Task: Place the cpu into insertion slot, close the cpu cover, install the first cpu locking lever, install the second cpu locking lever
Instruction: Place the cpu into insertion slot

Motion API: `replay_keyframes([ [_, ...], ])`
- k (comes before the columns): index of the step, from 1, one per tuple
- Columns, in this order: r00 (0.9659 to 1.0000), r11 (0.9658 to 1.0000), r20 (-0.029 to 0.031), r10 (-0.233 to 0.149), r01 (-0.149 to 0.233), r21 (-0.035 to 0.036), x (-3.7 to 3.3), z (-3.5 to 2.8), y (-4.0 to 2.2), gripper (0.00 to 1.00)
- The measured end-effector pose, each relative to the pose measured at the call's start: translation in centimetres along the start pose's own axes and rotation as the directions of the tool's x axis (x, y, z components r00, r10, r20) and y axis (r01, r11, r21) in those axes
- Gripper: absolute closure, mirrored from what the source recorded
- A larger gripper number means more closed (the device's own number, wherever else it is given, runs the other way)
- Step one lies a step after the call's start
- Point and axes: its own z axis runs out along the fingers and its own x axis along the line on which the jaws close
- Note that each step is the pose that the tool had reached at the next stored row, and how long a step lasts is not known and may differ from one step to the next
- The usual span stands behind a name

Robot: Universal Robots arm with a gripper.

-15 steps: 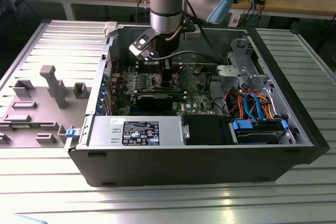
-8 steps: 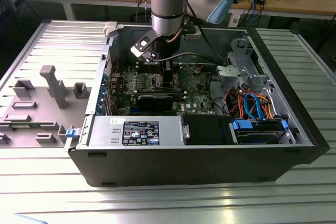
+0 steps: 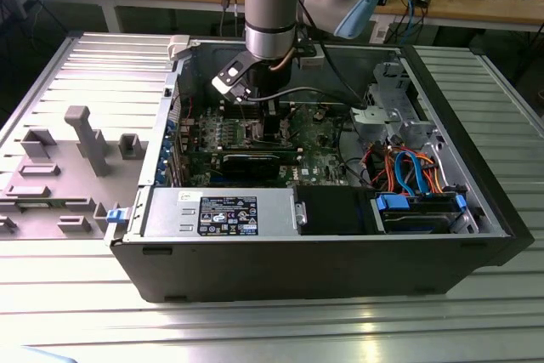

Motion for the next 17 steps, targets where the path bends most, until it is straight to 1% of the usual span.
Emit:
replay_keyframes([
  [3,1.0,1.0,0.0005,0.003,-0.003,0.0005,0.07,0.18,-0.01,0.45],
  [8,1.0,1.0,-0.0006,0.003,-0.003,0.0,0.1,0.21,0.0,0.45],
  [9,1.0,1.0,0.0,0.004,-0.004,0.0002,0.09,0.2,0.0,0.32],
  [10,1.0,1.0,0.0,0.004,-0.004,0.0002,0.09,0.2,0.0,0.32],
  [11,1.0,1.0,0.0004,0.004,-0.004,0.0001,0.07,-0.06,0.0,0.32],
  [12,1.0,1.0,0.0002,0.004,-0.004,-0.001,0.02,-1.1,0.04,0.32],
  [13,1.0,1.0,0.0004,0.004,-0.004,-0.0011,0.03,-1.77,0.05,0.32],
  [14,1.0,1.0,0.0003,0.004,-0.004,-0.0013,0.09,-2.1,0.07,0.33],
  [15,1.0,1.0,0.0003,0.004,-0.004,-0.0012,0.12,-2.34,0.09,0.4],
  [16,1.0,1.0,0.0003,0.003,-0.003,-0.0012,0.12,-2.38,0.1,0.46],
  [17,1.0,1.0,0.0002,0.004,-0.004,-0.0014,0.12,-2.4,0.1,0.46],
])
